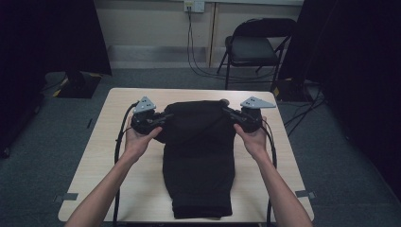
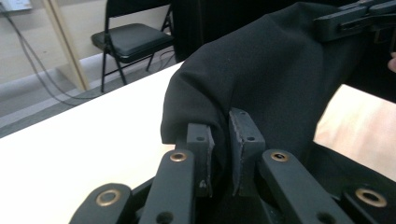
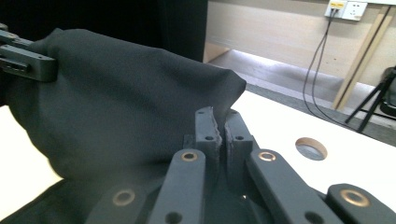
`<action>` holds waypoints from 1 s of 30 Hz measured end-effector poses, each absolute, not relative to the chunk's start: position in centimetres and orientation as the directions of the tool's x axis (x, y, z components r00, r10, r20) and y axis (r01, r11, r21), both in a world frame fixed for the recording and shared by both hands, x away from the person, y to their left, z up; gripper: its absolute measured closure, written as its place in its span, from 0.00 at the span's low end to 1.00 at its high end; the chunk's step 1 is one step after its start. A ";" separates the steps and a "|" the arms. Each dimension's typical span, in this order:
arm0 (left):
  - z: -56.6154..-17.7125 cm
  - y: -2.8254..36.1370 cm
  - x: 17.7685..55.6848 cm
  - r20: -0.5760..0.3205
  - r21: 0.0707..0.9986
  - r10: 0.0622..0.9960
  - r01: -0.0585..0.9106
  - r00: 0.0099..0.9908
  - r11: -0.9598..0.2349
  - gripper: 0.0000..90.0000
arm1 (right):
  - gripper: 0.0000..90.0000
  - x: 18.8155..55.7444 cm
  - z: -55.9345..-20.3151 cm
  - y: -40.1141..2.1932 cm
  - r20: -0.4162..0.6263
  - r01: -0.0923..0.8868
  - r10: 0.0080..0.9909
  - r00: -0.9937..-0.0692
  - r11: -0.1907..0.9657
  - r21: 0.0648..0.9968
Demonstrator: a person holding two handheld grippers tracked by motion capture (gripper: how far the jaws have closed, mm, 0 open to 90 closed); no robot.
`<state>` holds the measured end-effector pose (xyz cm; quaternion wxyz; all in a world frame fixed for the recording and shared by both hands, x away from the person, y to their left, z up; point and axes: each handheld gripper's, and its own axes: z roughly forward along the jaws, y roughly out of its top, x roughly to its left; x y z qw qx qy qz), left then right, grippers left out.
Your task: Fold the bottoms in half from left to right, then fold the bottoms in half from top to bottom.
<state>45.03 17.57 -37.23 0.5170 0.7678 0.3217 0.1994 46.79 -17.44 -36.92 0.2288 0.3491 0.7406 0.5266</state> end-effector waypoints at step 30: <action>-40.4 17.6 38.1 -0.058 0.906 0.621 0.303 0.782 -0.296 0.89 | 0.97 38.9 -39.3 -18.4 0.015 0.267 0.680 -0.733 0.267 0.926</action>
